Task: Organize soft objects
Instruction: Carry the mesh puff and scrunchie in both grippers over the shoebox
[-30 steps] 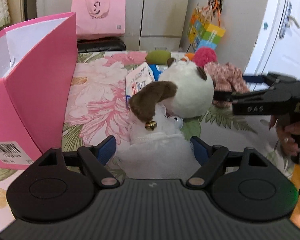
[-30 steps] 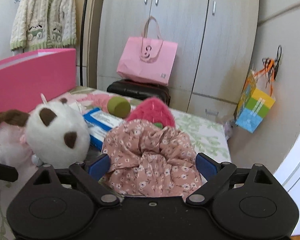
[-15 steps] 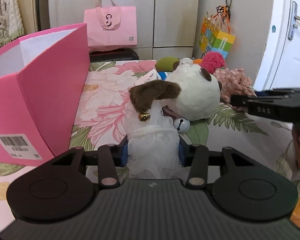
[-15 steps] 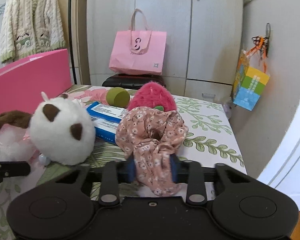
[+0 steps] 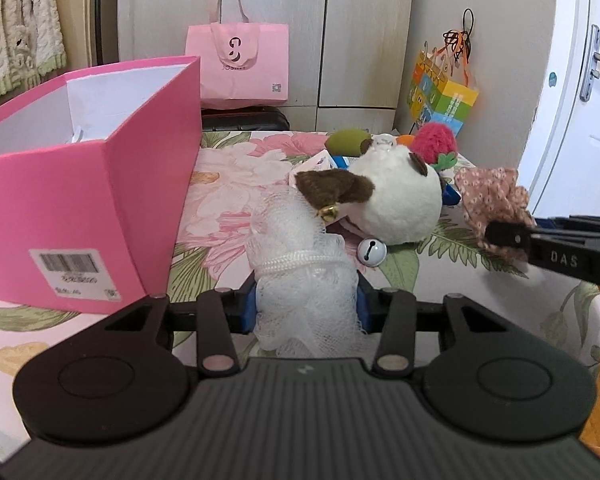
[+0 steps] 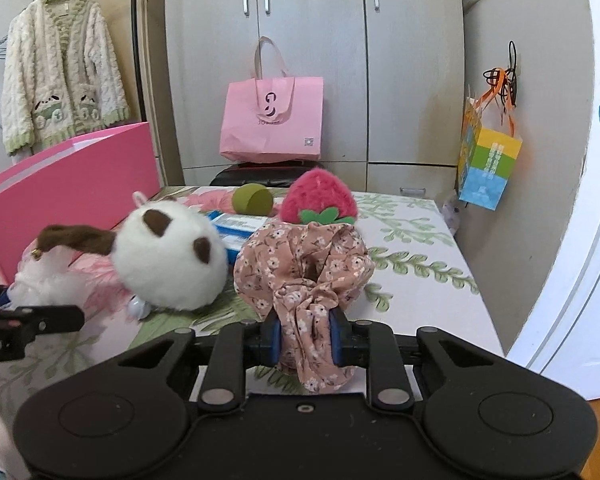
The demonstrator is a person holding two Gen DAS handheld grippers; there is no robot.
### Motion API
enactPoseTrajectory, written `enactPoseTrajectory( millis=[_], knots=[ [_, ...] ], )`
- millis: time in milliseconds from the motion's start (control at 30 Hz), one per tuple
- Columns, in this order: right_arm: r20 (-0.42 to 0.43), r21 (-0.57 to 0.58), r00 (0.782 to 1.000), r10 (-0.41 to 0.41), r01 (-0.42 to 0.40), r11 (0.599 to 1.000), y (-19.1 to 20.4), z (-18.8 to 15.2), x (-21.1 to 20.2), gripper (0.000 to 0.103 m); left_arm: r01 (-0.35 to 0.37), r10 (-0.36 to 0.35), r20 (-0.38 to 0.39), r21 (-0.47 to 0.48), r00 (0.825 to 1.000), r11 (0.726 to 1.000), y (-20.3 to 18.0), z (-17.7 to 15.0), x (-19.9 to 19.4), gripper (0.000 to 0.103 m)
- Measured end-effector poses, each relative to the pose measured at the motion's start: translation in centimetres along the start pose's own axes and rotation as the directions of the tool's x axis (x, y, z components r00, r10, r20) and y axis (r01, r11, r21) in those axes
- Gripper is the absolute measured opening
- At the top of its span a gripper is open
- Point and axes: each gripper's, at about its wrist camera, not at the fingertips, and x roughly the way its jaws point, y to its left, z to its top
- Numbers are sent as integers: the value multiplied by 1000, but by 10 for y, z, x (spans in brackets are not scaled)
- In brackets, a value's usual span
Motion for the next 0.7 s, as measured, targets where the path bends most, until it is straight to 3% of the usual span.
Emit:
enactPoseTrajectory(
  millis=[267, 467, 567, 700],
  knots=[
    [-84, -13, 996, 38, -39, 999, 13, -8, -15, 26, 31, -32, -22, -21, 999, 999, 14, -4, -18, 44],
    [-142, -46, 981, 131, -138, 989, 27, -2, -28, 26, 66, -67, -14, -61, 998, 996, 29, 2, -45, 44],
    [-160, -97, 968, 195, -212, 973, 45, 2, -39, 26, 72, -73, -26, -59, 997, 996, 35, 7, -60, 44],
    [-218, -108, 932, 288, -317, 942, 66, 7, -43, 26, 103, -107, -76, -63, 991, 993, 44, 9, -74, 44]
  ],
)
